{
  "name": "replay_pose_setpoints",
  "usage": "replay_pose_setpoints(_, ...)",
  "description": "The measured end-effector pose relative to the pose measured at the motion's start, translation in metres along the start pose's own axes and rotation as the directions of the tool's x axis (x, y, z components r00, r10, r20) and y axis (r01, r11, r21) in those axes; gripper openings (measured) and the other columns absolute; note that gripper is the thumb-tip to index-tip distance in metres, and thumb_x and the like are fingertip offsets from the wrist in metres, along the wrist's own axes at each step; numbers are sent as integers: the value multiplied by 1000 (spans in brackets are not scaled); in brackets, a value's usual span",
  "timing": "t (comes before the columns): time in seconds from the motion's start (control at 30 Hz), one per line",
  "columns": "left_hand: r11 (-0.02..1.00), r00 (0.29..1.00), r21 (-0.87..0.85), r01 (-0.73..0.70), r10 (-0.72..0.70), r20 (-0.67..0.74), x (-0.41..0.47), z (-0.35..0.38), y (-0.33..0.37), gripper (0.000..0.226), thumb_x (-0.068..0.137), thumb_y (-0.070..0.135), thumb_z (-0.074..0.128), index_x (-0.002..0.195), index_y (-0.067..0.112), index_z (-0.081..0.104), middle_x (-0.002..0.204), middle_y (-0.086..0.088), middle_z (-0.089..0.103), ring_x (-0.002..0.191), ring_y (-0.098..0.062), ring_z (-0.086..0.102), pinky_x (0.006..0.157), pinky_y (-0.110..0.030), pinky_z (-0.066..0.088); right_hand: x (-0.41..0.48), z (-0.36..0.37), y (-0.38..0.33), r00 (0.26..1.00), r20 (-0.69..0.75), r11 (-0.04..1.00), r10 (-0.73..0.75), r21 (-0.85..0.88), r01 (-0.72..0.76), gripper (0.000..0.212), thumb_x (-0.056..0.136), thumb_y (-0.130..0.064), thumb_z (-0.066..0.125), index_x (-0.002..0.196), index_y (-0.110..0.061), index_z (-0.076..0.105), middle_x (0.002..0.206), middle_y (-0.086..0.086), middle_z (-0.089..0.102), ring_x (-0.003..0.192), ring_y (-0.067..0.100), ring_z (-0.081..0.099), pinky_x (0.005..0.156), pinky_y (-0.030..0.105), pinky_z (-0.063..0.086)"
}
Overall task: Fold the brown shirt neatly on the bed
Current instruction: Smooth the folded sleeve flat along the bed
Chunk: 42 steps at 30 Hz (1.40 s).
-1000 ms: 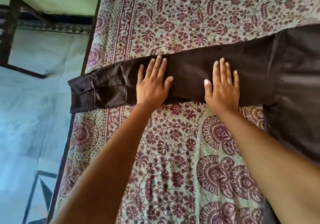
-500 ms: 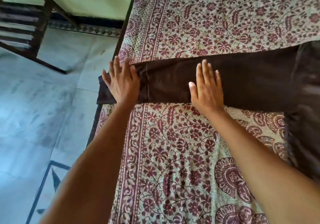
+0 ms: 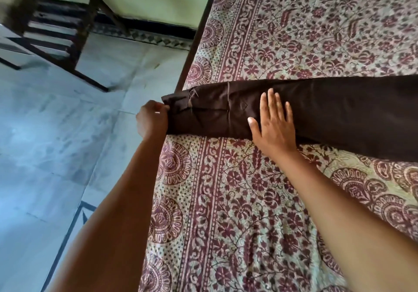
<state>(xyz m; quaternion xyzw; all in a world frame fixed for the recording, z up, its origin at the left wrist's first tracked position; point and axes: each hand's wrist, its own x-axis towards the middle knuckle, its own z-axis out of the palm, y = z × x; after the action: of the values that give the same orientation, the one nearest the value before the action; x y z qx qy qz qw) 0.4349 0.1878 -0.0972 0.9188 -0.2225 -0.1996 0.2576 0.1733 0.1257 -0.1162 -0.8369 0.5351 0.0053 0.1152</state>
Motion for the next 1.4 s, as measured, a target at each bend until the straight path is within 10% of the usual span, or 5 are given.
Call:
replay_pose_setpoints(0.2, 962, 981, -194, -192, 186, -49, 20, 1, 20, 20, 92, 15, 42, 107, 4, 49, 103, -31, 59, 95, -40, 56, 72, -44, 44, 2, -7, 5, 999, -47, 998, 16, 62, -13, 73, 88, -51, 2, 148, -10, 13, 156, 10, 8, 144, 21, 5, 117, 39, -1)
replay_pose_setpoints(0.6, 917, 906, 309, -252, 335, -257, -14, 17, 44, 35, 86, 12, 47, 121, 19, 46, 120, -9, 51, 108, -29, 49, 90, -41, 34, -13, -15, 63, 961, -171, 976, 216, 41, -212, 63, 92, -44, 9, 147, -14, 20, 155, 10, 17, 143, 25, 14, 115, 42, 4)
replay_pose_setpoints(0.93, 522, 592, 288, -803, 636, 496, -139, 141, 110, 59, 99, 43, 21, 149, 17, 5, 158, -1, 1, 145, -14, -2, 117, -40, -7, -19, -1, 85, 961, -152, 973, 230, 4, -232, 63, 93, -42, 11, 147, -11, 16, 155, 11, 14, 143, 23, 14, 115, 42, 5)
replay_pose_setpoints(1.27, 689, 879, 556, -465, 435, 197, -52, 62, 46, 61, 98, 43, 13, 149, 14, 0, 158, -3, -3, 145, -15, -6, 117, -44, -8, -18, -1, 85, 961, -143, 972, 235, 8, -237, 61, 94, -40, 14, 147, -10, 17, 155, 12, 15, 143, 24, 16, 115, 44, 7)
replay_pose_setpoints(1.4, 626, 773, 457, -632, 554, 309, -111, 113, 96, 60, 99, 43, 16, 149, 15, -4, 158, -2, -7, 145, -15, -8, 114, -40, -13, -20, 0, 86, 961, -157, 973, 228, 8, -229, 60, 95, -39, 16, 147, -9, 18, 155, 12, 16, 143, 24, 17, 115, 44, 8)
